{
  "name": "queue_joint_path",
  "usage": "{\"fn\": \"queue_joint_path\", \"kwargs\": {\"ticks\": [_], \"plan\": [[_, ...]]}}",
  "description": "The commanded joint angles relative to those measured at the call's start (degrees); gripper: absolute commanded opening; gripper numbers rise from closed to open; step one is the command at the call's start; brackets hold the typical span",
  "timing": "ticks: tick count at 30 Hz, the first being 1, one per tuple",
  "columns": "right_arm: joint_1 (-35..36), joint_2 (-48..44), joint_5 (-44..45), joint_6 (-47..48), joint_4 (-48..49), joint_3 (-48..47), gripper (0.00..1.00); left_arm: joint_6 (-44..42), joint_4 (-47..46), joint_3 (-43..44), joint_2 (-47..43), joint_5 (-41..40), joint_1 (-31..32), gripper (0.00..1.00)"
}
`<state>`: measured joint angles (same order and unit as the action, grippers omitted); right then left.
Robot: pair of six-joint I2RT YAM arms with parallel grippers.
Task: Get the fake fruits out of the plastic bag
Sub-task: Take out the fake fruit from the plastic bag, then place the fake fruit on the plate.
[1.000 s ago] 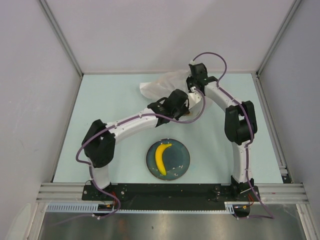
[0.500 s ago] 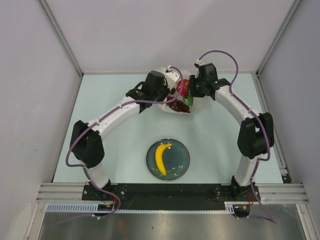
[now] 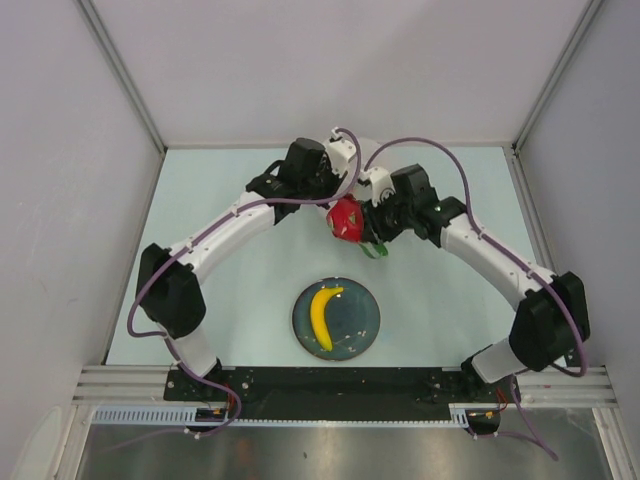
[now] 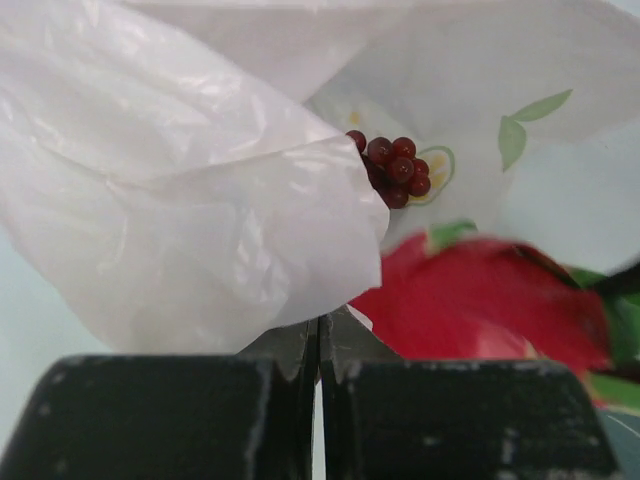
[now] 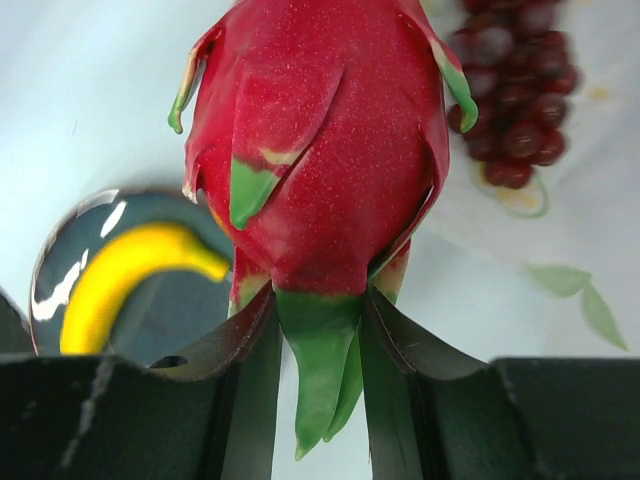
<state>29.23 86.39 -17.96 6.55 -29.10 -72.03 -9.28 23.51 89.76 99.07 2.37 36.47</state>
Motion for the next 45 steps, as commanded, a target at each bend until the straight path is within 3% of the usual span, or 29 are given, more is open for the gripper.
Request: {"fn": "queue_joint_path", "kwargs": {"ticks": [1,6,10,21,29,45], "plan": [[3.9,-11.7,-6.9,16.1,4.9,7.0,0.0,1.9,-0.4,-0.5,-3.7,2.6,0.1,0.0],[9.4,-21.3,-6.8,23.4,6.9,17.3,0.0,2.0,-0.2,-0.5,-3.7,3.1,0.1,0.0],[11.9,-26.2,-8.4,31.1,3.1,23.3,0.0,2.2,0.0,-0.5,-3.7,3.5,0.1,0.0],[10.4,-22.5,-12.4,47.1,-1.8,25.5,0.0,2.1,0.0,-2.7,-5.1,4.0,0.4,0.0],[10.9,-18.7,-12.8,49.0,-2.2,26.1,0.0,1.9,-0.2,-4.1,-5.8,4.0,0.4,0.0],[13.7,-8.6,-12.1,47.8,12.0,26.1,0.0,0.8,0.1,-5.3,-6.7,4.5,0.7,0.0]]}}
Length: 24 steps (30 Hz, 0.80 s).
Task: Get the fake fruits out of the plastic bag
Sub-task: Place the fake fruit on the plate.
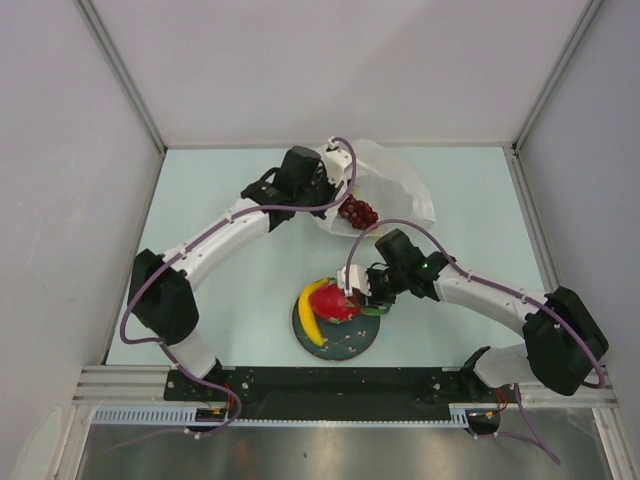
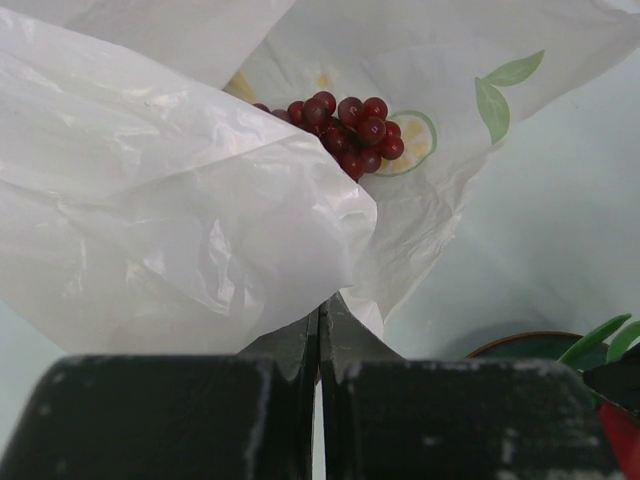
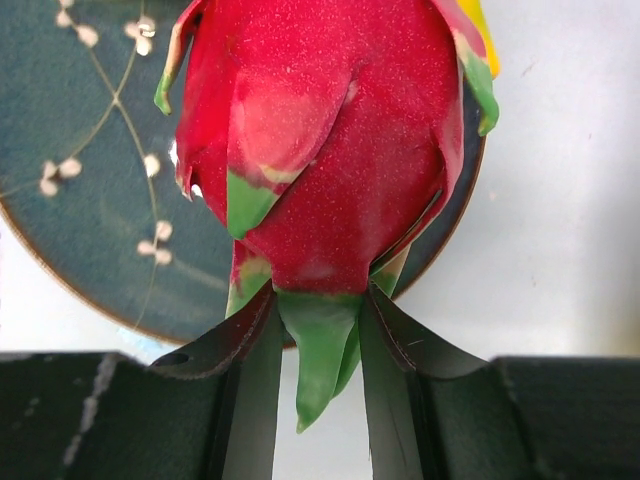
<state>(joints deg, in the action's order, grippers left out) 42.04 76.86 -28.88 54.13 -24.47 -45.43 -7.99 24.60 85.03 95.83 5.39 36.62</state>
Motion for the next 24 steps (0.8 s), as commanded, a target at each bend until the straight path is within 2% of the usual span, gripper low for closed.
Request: {"fn": "queue_joint_path", "kwargs": {"ticks": [1,3,6,10,13,19,22,24], "plan": [[1.0,1.2,-0.9,0.1,7.7,-0.5,0.0,-0.4,-0.9,-0.7,-3.5,1.6,0.6,0.0],[1.1,1.6,-0.7,0.4,7.8,-0.5,0.0,-0.4,-0.9,-0.9,-3.5,1.6,0.7,0.0],[0.9,1.5,-0.2,1.0,7.5,-0.5,0.08,-0.2,-1.0,-1.1,-3.5,2.0,0.7,0.0],[0.9,1.3,0.8,1.2,6.6,-0.5,0.31,0.0,-1.3,-0.8,-3.1,2.4,0.6,0.0],[0.8,0.9,1.2,1.2,5.9,-0.5,0.4,0.4,-1.4,-0.3,-2.7,2.9,0.7,0.0],[0.8,0.5,1.1,0.6,5.1,-0.5,0.44,0.7,-1.6,-0.1,-2.5,3.6,0.6,0.01],[0.9,0.3,0.9,0.6,4.1,-0.5,0.4,0.7,-1.6,-0.5,-2.6,3.6,0.7,0.0],[1.1,0.1,0.8,0.5,3.6,-0.4,0.43,0.7,-1.5,-0.6,-2.6,3.8,0.7,0.0]]}}
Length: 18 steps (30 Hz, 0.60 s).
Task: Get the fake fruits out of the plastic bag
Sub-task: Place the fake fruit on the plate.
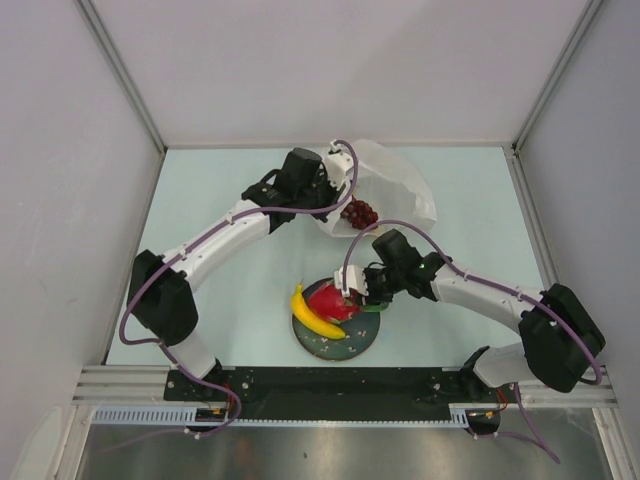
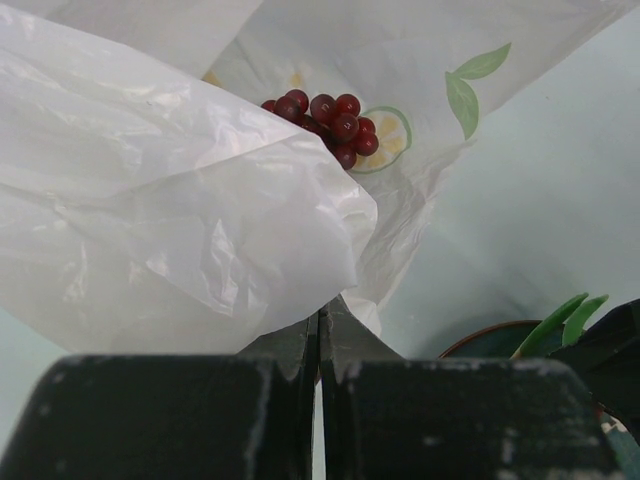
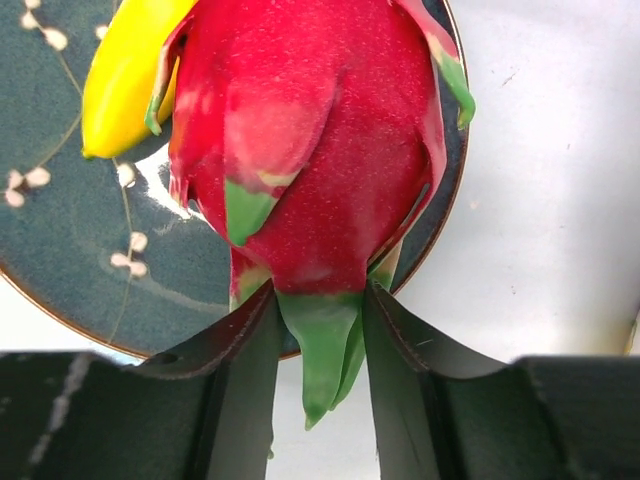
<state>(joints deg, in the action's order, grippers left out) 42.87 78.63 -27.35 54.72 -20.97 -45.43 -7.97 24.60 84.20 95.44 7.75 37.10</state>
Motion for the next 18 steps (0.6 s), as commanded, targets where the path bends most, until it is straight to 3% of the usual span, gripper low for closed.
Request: {"fn": "queue_joint_path", "kwargs": {"ticks": [1,3,6,15,18], "plan": [[0.3,-1.7,-0.8,-0.3,-0.4,-0.4,0.48,0.7,-1.6,0.3,-2.2,1.8,0.3,0.0],[0.5,-2.1,-0.5,-2.0,-0.3,-0.5,0.61,0.7,-1.5,0.3,-2.1,2.2,0.3,0.0],[0.5,-3.8,0.5,-4.9,1.0,-0.5,0.7,0.8,-1.4,0.7,-1.7,2.9,0.3,0.0],[0.3,-11.7,3.6,-12.1,3.0,-1.5,0.75,0.8,-1.5,1.8,-2.1,4.7,0.2,0.0],[-2.2,-12.2,5.7,-22.0,7.2,-2.2,0.75,0.6,-1.1,1.8,-2.7,5.1,0.0,0.0]]}}
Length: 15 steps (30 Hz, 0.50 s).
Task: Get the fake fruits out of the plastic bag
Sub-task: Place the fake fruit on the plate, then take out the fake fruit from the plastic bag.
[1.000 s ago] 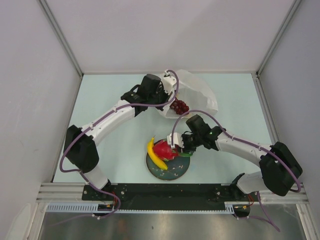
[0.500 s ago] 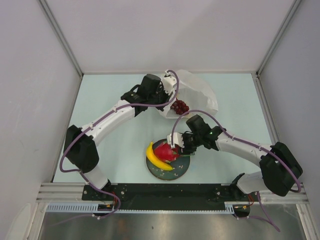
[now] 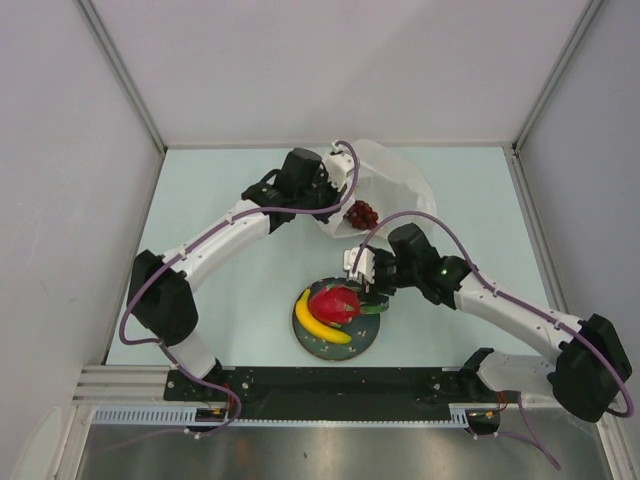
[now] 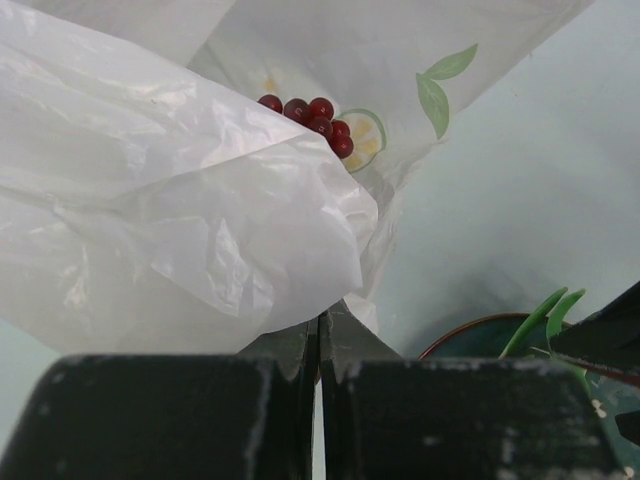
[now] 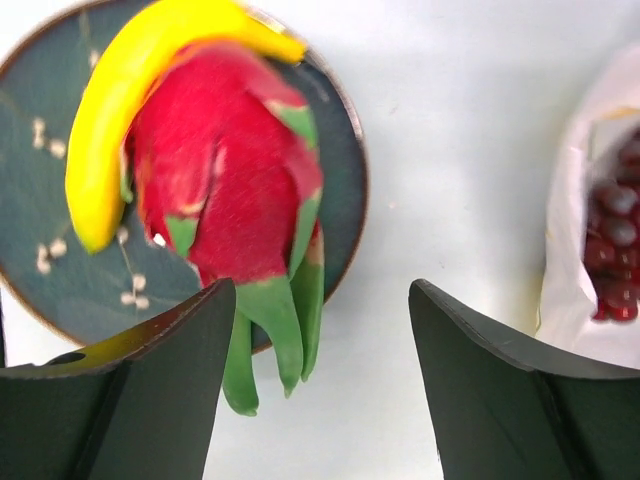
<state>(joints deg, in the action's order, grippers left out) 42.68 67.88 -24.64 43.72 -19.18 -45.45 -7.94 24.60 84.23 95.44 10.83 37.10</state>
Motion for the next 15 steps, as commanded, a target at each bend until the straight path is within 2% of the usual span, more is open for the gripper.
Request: {"fn": "queue_joint_path", "kwargs": {"ticks": [1,2,4,6,9,15], "plan": [[-3.4,-1.1,3.1,-13.7,7.9,-2.6,0.74,0.6,-0.7,1.9,-3.6,2.9,-0.1,0.0],[-6.2,-0.8,3.5,-19.7,9.1,-4.1,0.73,0.5,-0.5,1.9,-4.2,3.7,-0.3,0.0],[-9.2,0.7,5.5,-25.1,12.6,-5.8,0.7,-0.3,0.4,1.8,-6.1,4.9,-0.6,0.0],[-13.6,1.9,7.4,-31.7,15.3,-8.3,0.62,-1.2,1.4,1.8,-7.2,5.5,-0.6,0.0],[-16.8,5.2,9.0,-34.2,21.5,-11.2,0.53,-2.7,4.0,1.4,-9.4,5.9,-0.7,0.0],[-16.4,16.7,10.1,-35.6,27.6,-17.6,0.44,-8.1,9.2,-1.2,-15.8,3.9,-0.8,0.01]]}}
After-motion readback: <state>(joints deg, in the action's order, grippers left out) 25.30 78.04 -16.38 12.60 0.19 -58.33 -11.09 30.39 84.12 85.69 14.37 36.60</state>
